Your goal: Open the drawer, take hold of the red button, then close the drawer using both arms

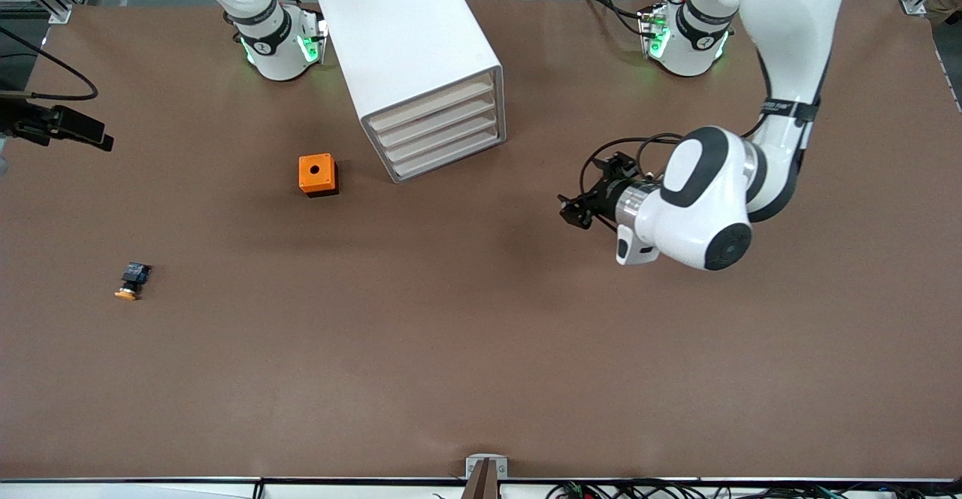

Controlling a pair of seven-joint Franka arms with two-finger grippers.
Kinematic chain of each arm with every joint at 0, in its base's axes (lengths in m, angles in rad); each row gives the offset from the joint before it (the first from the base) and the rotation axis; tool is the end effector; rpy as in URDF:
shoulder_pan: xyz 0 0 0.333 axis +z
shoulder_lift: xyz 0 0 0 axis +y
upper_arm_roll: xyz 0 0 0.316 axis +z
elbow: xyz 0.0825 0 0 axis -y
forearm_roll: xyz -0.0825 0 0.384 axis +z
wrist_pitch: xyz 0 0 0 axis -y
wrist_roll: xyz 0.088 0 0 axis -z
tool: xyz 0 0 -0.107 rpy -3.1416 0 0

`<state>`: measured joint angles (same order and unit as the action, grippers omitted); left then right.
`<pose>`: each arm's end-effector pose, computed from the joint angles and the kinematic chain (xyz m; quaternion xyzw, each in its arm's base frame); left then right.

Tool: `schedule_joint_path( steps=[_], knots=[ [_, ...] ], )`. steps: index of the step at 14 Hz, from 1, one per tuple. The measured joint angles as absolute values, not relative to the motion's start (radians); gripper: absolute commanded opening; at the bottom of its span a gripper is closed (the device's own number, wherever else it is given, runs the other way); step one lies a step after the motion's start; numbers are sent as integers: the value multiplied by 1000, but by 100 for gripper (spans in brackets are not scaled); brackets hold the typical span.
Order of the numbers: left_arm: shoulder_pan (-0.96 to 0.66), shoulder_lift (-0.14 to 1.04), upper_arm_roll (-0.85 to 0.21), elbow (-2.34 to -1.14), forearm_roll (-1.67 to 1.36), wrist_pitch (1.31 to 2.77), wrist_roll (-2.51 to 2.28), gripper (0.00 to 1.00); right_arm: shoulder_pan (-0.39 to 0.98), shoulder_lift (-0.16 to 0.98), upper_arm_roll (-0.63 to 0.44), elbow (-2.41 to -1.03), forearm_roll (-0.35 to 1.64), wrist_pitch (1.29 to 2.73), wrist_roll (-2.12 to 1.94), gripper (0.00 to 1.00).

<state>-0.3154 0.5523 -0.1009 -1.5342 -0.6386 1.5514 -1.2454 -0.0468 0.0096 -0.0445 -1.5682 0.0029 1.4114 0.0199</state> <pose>0.5660 -0.3110 0.3277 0.7992 0.4357 -0.4122 0.0385 0.5370 -0.0487 0.6079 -0.9950 0.0553 0.0830 0.0042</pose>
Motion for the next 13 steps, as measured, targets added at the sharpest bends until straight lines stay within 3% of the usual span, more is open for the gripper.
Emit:
schedule_joint_path(
  steps=[5, 13],
  knots=[
    [-380, 681, -102, -1470, -784, 1551, -1637, 100, -49, 78, -49, -1560, -36, 1423, 20, 100],
    [-470, 755, -106, -1460, -919, 1514, -1950, 100, -94, 154, -54, -1553, -60, 1487, 19, 100]
  ],
)
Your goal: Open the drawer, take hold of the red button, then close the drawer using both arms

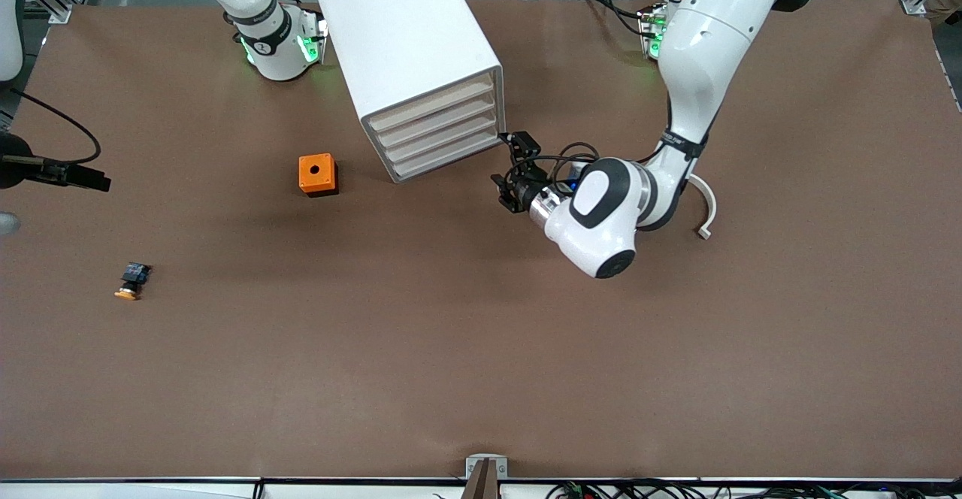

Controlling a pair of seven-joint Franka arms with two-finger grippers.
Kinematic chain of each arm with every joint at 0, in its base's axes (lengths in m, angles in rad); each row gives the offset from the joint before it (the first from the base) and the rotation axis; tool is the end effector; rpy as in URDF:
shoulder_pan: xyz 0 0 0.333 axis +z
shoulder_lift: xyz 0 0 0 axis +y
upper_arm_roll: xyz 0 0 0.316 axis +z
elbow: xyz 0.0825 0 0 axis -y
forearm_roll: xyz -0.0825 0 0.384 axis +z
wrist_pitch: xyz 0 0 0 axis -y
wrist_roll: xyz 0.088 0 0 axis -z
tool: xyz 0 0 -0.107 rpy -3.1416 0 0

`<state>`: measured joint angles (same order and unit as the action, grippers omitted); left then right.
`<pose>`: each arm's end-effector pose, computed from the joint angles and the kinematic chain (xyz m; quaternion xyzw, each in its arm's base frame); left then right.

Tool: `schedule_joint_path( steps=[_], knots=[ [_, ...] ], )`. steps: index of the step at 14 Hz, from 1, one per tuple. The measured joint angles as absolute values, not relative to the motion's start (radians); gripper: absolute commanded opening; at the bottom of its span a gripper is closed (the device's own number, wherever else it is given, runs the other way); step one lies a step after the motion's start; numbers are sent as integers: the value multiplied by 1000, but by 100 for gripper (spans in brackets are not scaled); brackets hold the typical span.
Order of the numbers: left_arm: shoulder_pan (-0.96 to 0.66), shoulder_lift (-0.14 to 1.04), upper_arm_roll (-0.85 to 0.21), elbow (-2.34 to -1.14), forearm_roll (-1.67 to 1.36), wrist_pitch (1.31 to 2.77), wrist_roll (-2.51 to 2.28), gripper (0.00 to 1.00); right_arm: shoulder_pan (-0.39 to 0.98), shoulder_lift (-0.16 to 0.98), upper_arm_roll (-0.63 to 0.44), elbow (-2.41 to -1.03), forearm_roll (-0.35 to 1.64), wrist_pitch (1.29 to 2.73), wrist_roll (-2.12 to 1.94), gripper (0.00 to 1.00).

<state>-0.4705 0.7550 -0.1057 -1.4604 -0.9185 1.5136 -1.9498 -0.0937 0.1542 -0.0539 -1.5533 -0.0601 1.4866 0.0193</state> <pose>0.5121 -0.4240 0.2469 -0.5562 -0.6221 0.5298 0.1514 0.5771 -0.0906 0.5387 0.9899 -0.0822 -0.1120 0.0271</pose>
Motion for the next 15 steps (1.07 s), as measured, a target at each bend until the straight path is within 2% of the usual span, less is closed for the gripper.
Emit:
schedule_joint_path(
  steps=[2, 3, 5, 6, 15],
  knots=[
    [-501, 775, -108, -1461, -927, 1505, -1975, 100, -93, 160, -53, -1544, -60, 1489, 20, 100],
    [-515, 784, -109, -1461, -927, 1502, -1989, 94, -93, 160, -52, -1539, -60, 1489, 21, 100],
    [-535, 800, -110, -1461, -928, 1487, -2002, 74, -93, 160, -51, -1533, -59, 1489, 23, 100],
    [-544, 807, -111, -1461, -928, 1478, -2005, 71, -93, 160, -51, -1532, -59, 1489, 31, 100],
    [-568, 836, -158, -1503, -936, 1428, -2038, 71, -83, 161, -47, -1532, 22, 1488, 236, 100]
  ],
)
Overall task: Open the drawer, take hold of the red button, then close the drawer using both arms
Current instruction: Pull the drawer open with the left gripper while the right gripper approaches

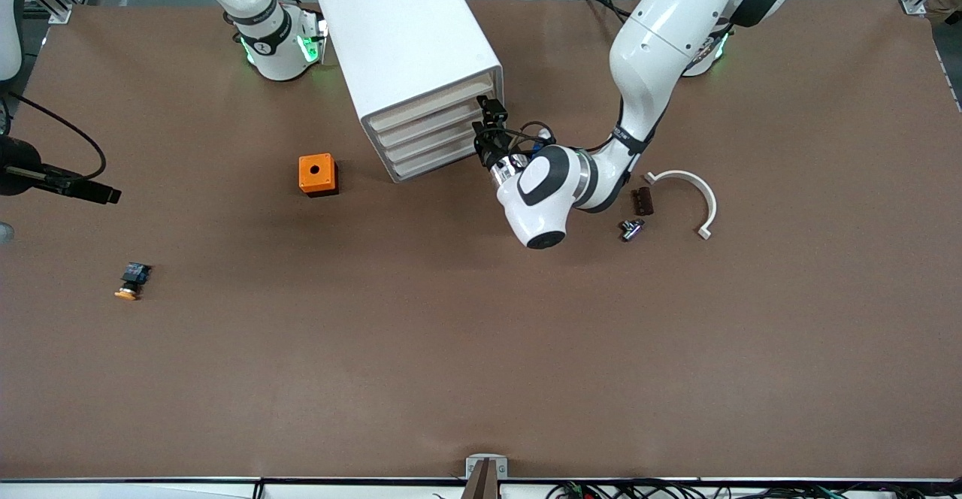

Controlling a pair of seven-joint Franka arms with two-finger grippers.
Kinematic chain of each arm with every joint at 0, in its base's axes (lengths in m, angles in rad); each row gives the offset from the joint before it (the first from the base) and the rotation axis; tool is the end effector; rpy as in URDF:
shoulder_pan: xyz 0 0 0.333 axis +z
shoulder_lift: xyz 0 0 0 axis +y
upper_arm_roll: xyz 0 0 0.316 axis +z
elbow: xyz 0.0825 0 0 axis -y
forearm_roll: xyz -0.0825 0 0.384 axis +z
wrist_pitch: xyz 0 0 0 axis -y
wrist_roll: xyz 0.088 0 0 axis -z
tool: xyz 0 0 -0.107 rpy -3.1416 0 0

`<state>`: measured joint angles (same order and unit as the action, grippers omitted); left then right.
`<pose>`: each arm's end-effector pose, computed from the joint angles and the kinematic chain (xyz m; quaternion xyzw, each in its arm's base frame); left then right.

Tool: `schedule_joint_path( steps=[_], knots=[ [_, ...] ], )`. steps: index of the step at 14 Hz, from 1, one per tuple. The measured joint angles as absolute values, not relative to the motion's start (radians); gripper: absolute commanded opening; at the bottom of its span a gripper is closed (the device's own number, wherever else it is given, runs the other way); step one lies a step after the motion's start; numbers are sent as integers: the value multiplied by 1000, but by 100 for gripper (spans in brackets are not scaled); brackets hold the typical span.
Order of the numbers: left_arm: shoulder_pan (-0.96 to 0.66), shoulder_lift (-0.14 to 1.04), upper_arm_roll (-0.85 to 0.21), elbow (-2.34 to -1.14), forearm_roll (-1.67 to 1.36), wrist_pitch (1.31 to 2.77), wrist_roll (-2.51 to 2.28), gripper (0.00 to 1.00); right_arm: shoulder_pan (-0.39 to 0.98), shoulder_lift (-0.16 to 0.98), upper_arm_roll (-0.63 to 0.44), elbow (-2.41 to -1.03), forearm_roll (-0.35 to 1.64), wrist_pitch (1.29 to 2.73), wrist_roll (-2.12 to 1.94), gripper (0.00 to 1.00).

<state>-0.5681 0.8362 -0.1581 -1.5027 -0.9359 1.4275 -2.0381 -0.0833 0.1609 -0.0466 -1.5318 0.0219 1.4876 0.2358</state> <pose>0.4194 -0.4796 0.1918 -0.5307 -0.5778 0.5496 0.2872 0.5832 -0.0717 0.5443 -0.9781 0.1812 0.1025 0.0018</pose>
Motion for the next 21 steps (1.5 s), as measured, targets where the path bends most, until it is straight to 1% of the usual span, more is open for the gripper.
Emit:
schedule_joint_path(
  steps=[2, 3, 5, 6, 7, 8, 13, 17, 21],
  knots=[
    [-575, 845, -160, -1509, -937, 1426, -2048, 71, -74, 161, -44, -1532, 31, 1488, 299, 100],
    [-579, 849, -161, -1510, -939, 1426, -2048, 67, -66, 161, -42, -1532, 32, 1488, 328, 100],
    [-589, 853, -162, -1510, -956, 1425, -2048, 48, -55, 162, -41, -1533, 32, 1493, 361, 100],
    [-591, 854, -162, -1510, -961, 1425, -2048, 41, -54, 162, -41, -1535, 32, 1499, 365, 100],
    [-592, 854, -162, -1510, -965, 1425, -2048, 39, -54, 163, -41, -1538, 32, 1504, 370, 100],
    [-593, 854, -163, -1510, -968, 1424, -2048, 34, -54, 164, -41, -1540, 32, 1506, 382, 100],
    [-602, 854, -164, -1510, -983, 1424, -2045, 7, -21, 165, -38, -1540, 33, 1518, 467, 100],
    [-603, 856, -162, -1510, -985, 1423, -2066, 6, 1, 166, -37, -1548, 33, 1538, 542, 100],
    [-598, 856, -159, -1510, -986, 1423, -2067, 9, 30, 182, -35, -1575, 62, 1664, 609, 100]
  ],
)
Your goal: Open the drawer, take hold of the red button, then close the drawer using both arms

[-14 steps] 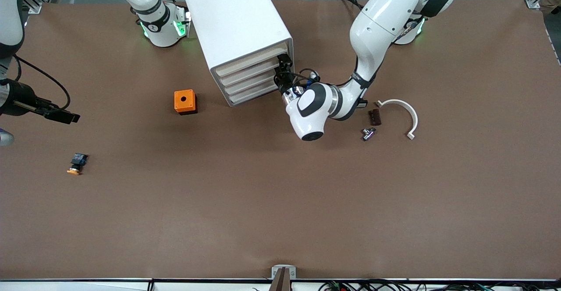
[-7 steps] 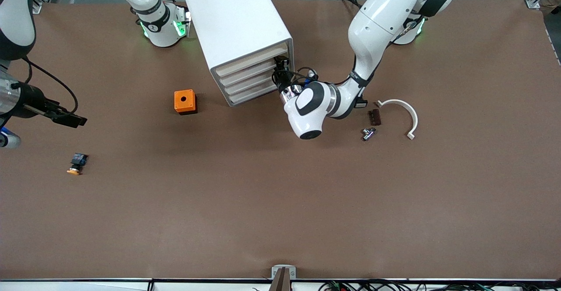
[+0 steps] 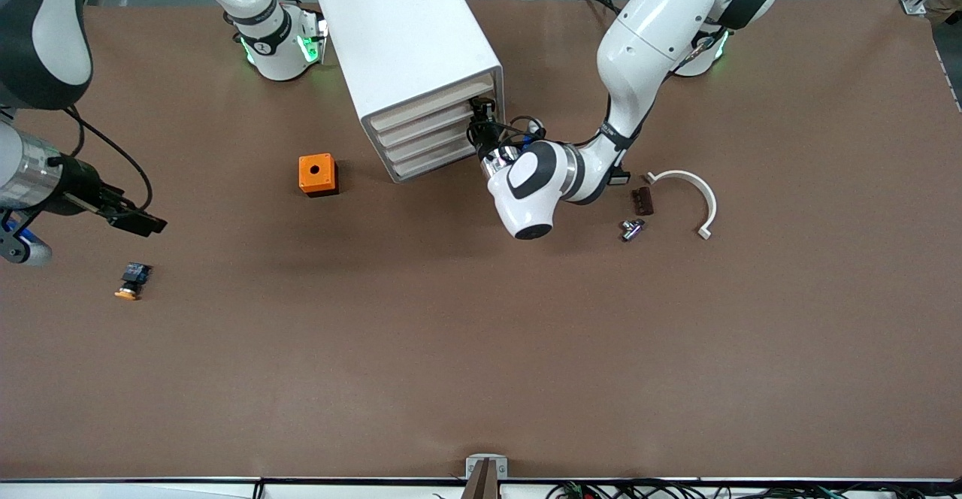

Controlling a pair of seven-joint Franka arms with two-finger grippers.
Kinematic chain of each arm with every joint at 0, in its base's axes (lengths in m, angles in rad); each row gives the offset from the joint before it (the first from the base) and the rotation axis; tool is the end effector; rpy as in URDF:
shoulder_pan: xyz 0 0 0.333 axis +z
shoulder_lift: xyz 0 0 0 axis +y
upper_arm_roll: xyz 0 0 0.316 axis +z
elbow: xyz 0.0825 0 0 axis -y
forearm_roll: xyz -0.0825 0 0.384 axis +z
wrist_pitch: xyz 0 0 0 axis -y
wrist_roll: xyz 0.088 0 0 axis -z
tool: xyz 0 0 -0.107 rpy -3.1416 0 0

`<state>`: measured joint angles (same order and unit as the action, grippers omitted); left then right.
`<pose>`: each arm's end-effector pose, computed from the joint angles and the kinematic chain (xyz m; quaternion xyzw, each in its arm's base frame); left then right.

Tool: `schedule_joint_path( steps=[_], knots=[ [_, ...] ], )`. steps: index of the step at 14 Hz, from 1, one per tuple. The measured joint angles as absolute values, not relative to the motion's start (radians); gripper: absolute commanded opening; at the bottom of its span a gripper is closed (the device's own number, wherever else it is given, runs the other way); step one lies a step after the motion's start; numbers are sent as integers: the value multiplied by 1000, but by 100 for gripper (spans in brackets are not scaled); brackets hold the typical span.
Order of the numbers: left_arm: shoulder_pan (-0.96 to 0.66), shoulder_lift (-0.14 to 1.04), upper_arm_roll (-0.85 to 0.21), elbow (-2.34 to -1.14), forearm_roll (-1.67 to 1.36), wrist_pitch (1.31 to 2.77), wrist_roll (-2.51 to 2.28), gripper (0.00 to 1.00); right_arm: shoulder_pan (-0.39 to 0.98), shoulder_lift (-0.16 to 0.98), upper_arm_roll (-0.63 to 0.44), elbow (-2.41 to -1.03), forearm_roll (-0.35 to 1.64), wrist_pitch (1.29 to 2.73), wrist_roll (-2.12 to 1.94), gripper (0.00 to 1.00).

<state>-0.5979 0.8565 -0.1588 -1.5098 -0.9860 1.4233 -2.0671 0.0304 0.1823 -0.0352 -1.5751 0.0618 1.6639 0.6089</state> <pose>0.4005 -0.4936 0.1813 -0.5092 -0.5750 0.5619 0.3073 0.6087 0.0047 0.5241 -0.9506 0.3056 0.0527 0.0123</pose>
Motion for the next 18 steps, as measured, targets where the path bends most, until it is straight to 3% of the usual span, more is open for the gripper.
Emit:
schedule_joint_path(
  steps=[14, 18],
  knots=[
    [-427, 857, -144, -1463, -989, 1438, -2052, 17, 374, 217, -30, -1592, 65, 1705, 1195, 100],
    [-389, 857, -143, -1449, -997, 1455, -2046, 17, 466, 229, -29, -1628, 66, 1812, 1313, 100]
  ],
)
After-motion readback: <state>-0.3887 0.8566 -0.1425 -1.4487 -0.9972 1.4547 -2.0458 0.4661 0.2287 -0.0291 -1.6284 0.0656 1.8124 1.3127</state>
